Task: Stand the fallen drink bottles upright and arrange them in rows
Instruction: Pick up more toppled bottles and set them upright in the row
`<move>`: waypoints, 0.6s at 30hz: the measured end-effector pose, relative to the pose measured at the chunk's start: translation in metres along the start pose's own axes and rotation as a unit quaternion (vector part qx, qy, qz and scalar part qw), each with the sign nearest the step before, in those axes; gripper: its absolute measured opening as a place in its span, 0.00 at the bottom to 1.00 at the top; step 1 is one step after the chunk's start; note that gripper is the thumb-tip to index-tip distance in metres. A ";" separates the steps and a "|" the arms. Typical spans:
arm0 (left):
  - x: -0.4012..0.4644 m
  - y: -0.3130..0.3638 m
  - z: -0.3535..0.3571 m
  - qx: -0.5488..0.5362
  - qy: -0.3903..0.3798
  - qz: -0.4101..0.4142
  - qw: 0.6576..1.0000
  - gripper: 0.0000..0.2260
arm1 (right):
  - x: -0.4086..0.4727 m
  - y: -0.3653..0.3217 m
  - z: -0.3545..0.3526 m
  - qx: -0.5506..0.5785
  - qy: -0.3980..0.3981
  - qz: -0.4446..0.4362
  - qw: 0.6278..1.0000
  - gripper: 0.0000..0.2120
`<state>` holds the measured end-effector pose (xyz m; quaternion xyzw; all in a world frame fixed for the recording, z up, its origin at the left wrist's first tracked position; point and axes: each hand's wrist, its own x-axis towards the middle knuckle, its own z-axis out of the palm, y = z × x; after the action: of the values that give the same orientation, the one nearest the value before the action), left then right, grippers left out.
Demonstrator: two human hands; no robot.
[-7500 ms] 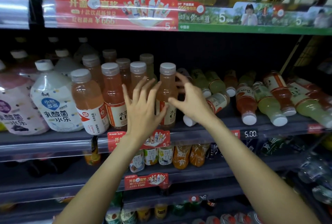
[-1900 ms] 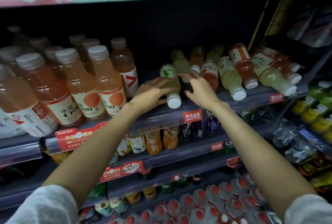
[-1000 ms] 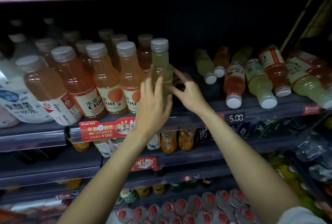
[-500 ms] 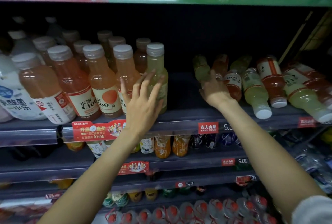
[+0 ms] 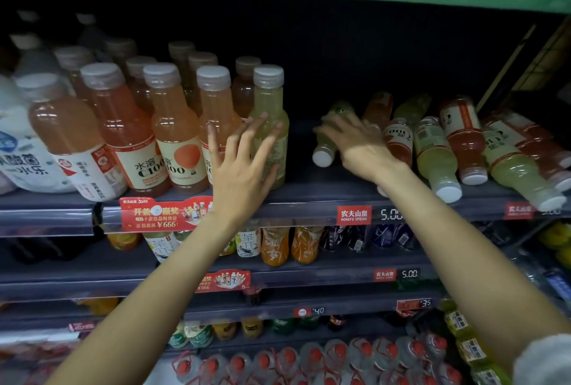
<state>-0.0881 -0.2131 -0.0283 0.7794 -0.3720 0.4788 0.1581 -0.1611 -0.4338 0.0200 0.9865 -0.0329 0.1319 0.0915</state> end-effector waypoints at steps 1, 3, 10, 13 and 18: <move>0.000 0.000 0.000 -0.002 -0.001 0.000 1.000 0.26 | 0.006 0.001 0.004 -0.011 -0.054 -0.022 0.998 0.35; -0.001 -0.001 0.000 -0.005 -0.002 0.001 1.000 0.26 | 0.012 -0.001 0.016 -0.012 -0.079 -0.074 0.994 0.31; -0.002 -0.003 0.002 -0.009 0.003 0.001 1.000 0.24 | -0.010 0.001 0.018 0.003 0.002 -0.180 0.984 0.27; -0.002 -0.003 0.002 -0.014 0.003 0.003 1.000 0.24 | -0.012 0.003 0.007 -0.019 0.010 -0.219 0.975 0.34; -0.003 -0.003 0.003 -0.010 0.002 0.003 1.000 0.24 | 0.004 0.003 0.006 -0.060 -0.066 -0.177 0.980 0.32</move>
<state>-0.0844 -0.2115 -0.0317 0.7757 -0.3790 0.4769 0.1649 -0.1558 -0.4377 0.0160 0.9760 0.1287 0.0464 0.1697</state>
